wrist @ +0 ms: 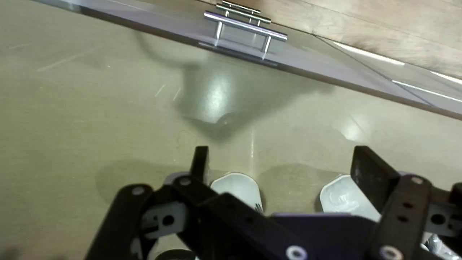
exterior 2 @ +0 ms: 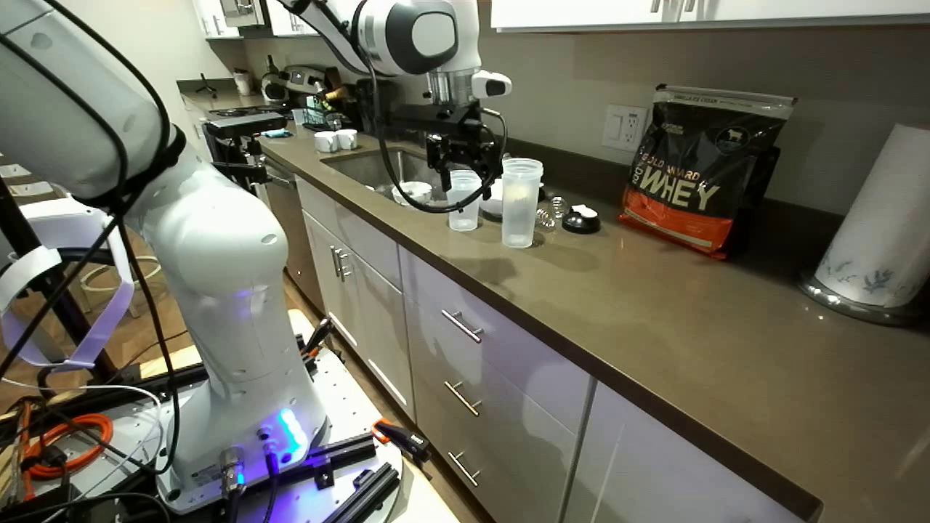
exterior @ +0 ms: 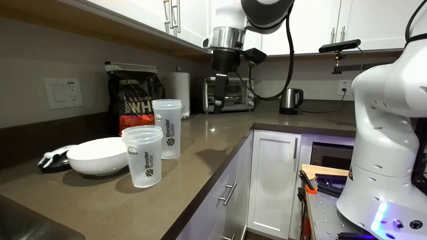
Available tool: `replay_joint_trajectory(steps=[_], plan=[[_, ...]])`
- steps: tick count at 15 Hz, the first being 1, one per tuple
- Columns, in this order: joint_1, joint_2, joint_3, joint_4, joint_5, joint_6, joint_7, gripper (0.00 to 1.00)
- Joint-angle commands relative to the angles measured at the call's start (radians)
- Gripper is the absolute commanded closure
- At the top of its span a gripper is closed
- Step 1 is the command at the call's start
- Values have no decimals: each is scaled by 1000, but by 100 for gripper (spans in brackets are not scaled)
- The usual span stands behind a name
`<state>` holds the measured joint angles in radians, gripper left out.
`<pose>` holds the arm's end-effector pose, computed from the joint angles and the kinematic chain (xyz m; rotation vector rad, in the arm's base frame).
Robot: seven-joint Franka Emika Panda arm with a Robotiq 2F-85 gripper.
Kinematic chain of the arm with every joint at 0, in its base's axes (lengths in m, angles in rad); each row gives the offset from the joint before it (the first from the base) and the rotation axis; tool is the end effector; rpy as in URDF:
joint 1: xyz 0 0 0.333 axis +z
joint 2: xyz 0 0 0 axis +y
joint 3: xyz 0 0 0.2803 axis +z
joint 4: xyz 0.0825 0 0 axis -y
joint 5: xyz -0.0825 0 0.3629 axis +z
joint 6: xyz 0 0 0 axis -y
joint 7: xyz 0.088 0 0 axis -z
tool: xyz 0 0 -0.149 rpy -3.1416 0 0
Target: Pick the cup on the left and move it to the right on the counter
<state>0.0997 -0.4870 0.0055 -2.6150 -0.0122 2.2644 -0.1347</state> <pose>0.3987 0.0412 0.3618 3.0961 0.3837 0.2128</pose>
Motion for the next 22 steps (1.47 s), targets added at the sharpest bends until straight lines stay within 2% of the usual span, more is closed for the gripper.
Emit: replay_joint_trajectory(steps=[1,6,15,22], plan=[[31,128,36,95,65,51,50,0],[79,235,72,200,150,69,42,0],[134,389,169,371,126,49,8,0],[137,511,199,452,121,57,-47,0]])
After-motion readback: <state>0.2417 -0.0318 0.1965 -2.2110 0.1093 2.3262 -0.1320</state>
